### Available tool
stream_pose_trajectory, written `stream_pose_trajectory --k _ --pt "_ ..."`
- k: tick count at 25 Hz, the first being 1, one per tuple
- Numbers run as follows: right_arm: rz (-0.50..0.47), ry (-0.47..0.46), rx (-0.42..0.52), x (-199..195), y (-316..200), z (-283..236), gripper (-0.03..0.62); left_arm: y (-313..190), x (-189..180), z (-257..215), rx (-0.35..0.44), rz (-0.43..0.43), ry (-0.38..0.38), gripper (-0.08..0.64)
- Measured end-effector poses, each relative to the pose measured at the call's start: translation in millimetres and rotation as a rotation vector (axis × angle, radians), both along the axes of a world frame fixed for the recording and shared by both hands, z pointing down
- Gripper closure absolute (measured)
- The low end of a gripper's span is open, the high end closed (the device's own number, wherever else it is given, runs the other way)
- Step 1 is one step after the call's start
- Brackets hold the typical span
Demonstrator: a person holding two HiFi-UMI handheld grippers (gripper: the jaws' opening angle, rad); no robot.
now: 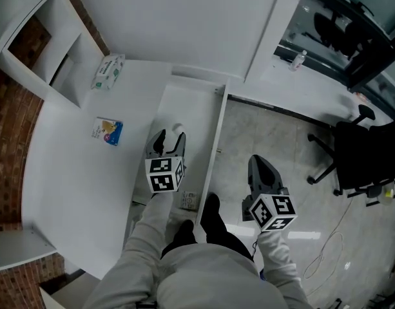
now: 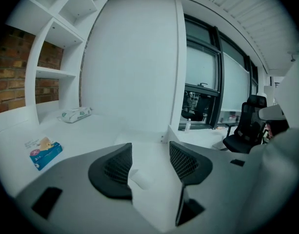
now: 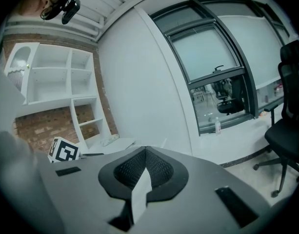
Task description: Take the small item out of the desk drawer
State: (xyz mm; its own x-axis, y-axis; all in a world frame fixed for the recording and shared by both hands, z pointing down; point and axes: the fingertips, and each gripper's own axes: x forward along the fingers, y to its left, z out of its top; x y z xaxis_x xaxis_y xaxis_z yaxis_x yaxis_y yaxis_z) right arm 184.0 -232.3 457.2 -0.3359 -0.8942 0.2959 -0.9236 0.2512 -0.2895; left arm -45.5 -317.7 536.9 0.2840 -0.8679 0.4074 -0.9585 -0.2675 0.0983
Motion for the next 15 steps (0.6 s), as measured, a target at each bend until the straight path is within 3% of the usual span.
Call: stream_pose_trajectory --k 5,15 --pt "0.002 -0.007 -0.016 7.2 -12.5 7.4 0.565 -21.1 6.9 36.1 -0.088 -0.017 0.004 0.321" --pt "0.007 -0.009 -0.045 18.5 -21.7 17.8 0.565 -41.0 12.8 107.0 -0.257 -0.033 -0.077 0.320"
